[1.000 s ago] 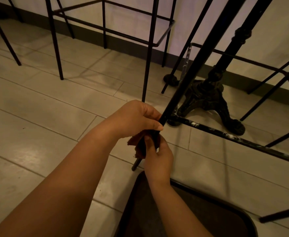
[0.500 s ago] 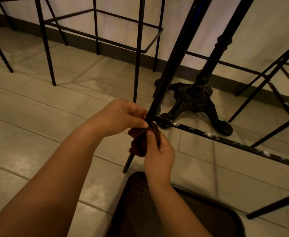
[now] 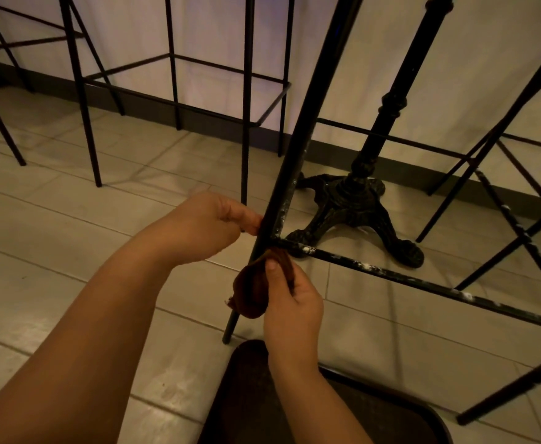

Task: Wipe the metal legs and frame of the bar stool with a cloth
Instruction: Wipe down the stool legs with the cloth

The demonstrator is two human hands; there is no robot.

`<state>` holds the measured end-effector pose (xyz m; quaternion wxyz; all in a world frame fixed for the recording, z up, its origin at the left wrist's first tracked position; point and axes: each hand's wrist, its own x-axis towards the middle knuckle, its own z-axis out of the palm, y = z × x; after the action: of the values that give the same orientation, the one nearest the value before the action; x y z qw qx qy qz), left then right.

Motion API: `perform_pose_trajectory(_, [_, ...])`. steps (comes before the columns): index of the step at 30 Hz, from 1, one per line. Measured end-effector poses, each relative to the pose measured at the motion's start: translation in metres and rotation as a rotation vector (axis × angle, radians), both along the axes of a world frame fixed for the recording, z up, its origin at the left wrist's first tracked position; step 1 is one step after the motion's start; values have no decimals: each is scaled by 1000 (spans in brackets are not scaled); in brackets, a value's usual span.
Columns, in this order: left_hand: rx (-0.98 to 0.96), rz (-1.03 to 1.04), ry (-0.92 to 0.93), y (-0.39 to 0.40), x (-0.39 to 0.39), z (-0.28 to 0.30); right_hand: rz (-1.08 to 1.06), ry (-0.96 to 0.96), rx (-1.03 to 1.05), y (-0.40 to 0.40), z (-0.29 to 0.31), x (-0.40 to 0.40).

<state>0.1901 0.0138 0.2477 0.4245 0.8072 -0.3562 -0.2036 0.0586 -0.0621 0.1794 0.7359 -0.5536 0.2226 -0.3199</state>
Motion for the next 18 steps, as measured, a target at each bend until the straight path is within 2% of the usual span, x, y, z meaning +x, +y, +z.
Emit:
perform_pose_trajectory(4, [-11,28,34,0,-1,-1,36,-34,-208,3,10,-15])
perform_pose_trajectory(7, [-26,5,49,1,-6,-7,-88,5,-372,-10,21,-31])
perform_pose_trajectory(11, [-67,24,36,0,-9,-8,-174,-45,-481,-32,40,-38])
perform_pose_trajectory(16, [-95,39,72,-2,-8,-9,-202,90,-759,-52,55,-29])
perform_pose_trajectory(18, [-106,59,106,-4,-7,-10,-220,168,-957,-61,60,-14])
